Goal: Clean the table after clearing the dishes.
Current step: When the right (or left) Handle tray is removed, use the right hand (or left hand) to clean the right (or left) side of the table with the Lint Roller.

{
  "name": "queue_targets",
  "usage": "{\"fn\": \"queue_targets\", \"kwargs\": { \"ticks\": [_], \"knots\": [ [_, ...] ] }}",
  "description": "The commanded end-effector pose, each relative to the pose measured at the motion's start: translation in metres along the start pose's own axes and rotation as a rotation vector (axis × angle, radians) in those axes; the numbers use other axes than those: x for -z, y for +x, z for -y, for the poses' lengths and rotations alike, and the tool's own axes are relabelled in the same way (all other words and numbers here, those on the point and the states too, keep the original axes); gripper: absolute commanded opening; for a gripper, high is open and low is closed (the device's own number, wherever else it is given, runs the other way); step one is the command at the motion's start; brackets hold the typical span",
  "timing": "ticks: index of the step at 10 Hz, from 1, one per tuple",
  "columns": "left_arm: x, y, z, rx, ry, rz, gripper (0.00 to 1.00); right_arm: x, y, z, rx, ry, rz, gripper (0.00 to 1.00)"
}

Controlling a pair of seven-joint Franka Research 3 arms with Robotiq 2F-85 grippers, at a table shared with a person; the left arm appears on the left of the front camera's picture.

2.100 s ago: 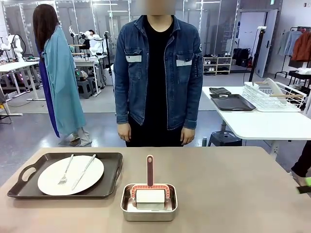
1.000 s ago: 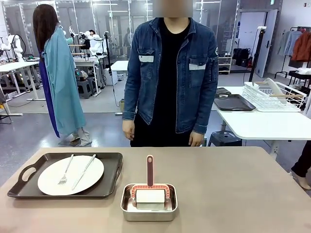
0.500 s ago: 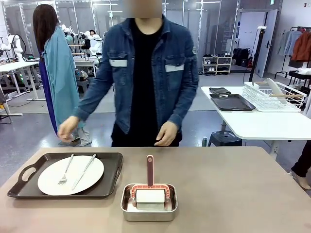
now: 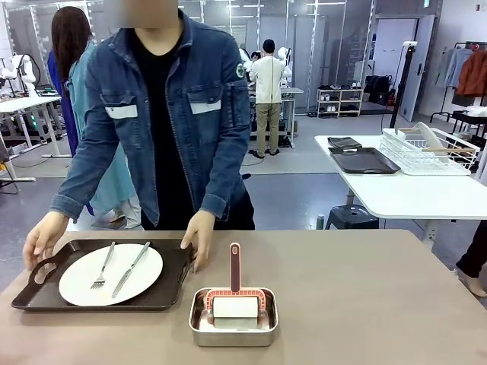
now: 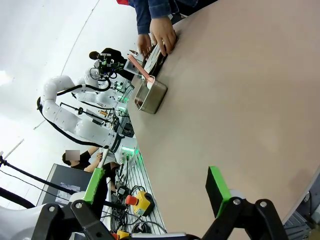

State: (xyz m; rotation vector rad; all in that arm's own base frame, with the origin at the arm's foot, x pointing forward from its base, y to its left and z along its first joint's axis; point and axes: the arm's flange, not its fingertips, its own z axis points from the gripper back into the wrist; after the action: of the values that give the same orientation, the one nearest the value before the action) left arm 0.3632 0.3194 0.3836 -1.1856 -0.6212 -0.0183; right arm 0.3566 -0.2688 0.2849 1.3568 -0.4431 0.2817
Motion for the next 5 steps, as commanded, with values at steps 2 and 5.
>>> {"fn": "queue_targets", "kwargs": {
  "ticks": [2, 5],
  "knots": [
    [-0.0018, 0.0016, 0.0029, -0.014, -0.014, 0.018, 1.0, 0.0006, 0.0012, -0.0057, -0.002, -0.017, -0.015, 1.0],
    [-0.0018, 0.0016, 0.0029, -0.014, -0.014, 0.018, 1.0, 0.0006, 0.0012, -0.0057, -0.002, -0.017, -0.015, 1.0]
  ]
}}
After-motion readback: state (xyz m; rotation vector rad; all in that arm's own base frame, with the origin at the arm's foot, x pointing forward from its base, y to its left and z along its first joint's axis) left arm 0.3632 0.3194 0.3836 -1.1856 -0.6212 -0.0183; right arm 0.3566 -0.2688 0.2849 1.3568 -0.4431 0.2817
